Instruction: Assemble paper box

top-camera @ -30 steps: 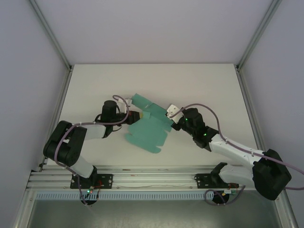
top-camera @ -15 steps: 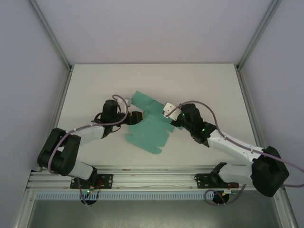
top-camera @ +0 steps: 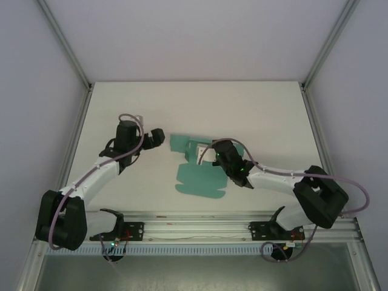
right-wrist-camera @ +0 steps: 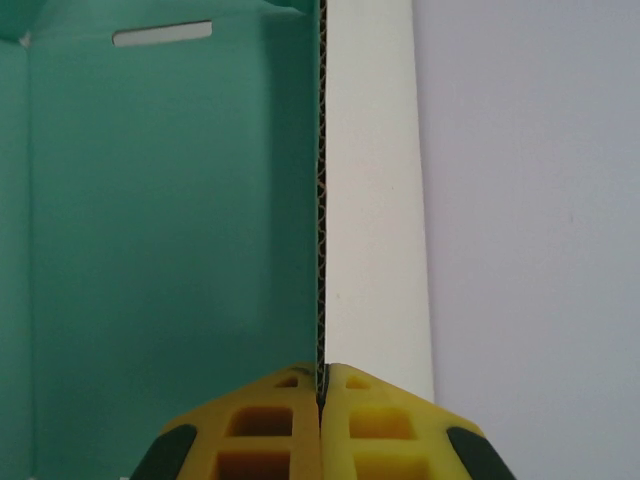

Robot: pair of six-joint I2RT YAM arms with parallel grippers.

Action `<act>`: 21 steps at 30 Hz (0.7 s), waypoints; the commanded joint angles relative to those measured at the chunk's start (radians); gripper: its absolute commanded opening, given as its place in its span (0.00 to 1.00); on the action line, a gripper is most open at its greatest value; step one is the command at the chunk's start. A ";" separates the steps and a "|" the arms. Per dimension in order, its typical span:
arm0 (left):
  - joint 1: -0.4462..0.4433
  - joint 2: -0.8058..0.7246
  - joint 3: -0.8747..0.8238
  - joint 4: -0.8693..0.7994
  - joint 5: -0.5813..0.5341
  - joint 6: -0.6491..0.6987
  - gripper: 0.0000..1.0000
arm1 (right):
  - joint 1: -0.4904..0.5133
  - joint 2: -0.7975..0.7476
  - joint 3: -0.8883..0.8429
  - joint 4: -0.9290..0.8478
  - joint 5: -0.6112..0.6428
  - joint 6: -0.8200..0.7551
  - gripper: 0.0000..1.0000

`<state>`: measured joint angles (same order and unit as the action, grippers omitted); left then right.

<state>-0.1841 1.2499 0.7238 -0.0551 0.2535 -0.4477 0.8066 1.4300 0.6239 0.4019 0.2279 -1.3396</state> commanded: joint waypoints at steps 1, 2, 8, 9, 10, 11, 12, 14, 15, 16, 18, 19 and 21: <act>0.009 0.083 0.077 -0.098 -0.078 -0.009 1.00 | 0.021 0.024 -0.038 0.196 0.049 -0.137 0.00; 0.009 0.112 0.088 -0.079 -0.069 -0.004 1.00 | 0.028 0.039 -0.053 0.251 0.059 -0.169 0.00; 0.022 0.306 0.228 -0.058 -0.016 0.069 1.00 | 0.044 0.080 -0.067 0.318 0.075 -0.216 0.00; 0.021 0.334 0.252 -0.076 -0.004 0.086 1.00 | 0.045 0.082 -0.061 0.305 0.077 -0.199 0.00; 0.021 0.357 0.268 -0.091 0.017 0.100 1.00 | 0.045 0.082 -0.057 0.298 0.079 -0.184 0.00; 0.020 0.373 0.276 -0.094 0.053 0.113 1.00 | 0.045 0.084 -0.057 0.301 0.077 -0.172 0.00; 0.020 0.379 0.273 -0.087 0.082 0.120 1.00 | 0.045 0.086 -0.059 0.312 0.078 -0.166 0.00; 0.020 0.372 0.237 -0.044 0.158 0.133 0.96 | 0.045 0.092 -0.063 0.337 0.087 -0.155 0.00; 0.021 0.364 0.219 -0.023 0.194 0.135 0.95 | 0.045 0.094 -0.062 0.340 0.094 -0.153 0.00; 0.019 0.355 0.201 -0.003 0.234 0.141 0.92 | 0.045 0.094 -0.061 0.340 0.101 -0.153 0.00; 0.015 0.336 0.162 0.040 0.313 0.156 0.86 | 0.046 0.094 -0.063 0.344 0.105 -0.149 0.00; 0.011 0.327 0.150 0.053 0.343 0.166 0.84 | 0.045 0.092 -0.061 0.341 0.107 -0.141 0.00; -0.003 0.313 0.112 0.093 0.381 0.188 0.74 | 0.045 0.089 -0.053 0.327 0.113 -0.117 0.00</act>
<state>-0.1707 1.6024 0.8795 -0.0338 0.5068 -0.3138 0.8463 1.5173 0.5617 0.7006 0.3035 -1.4998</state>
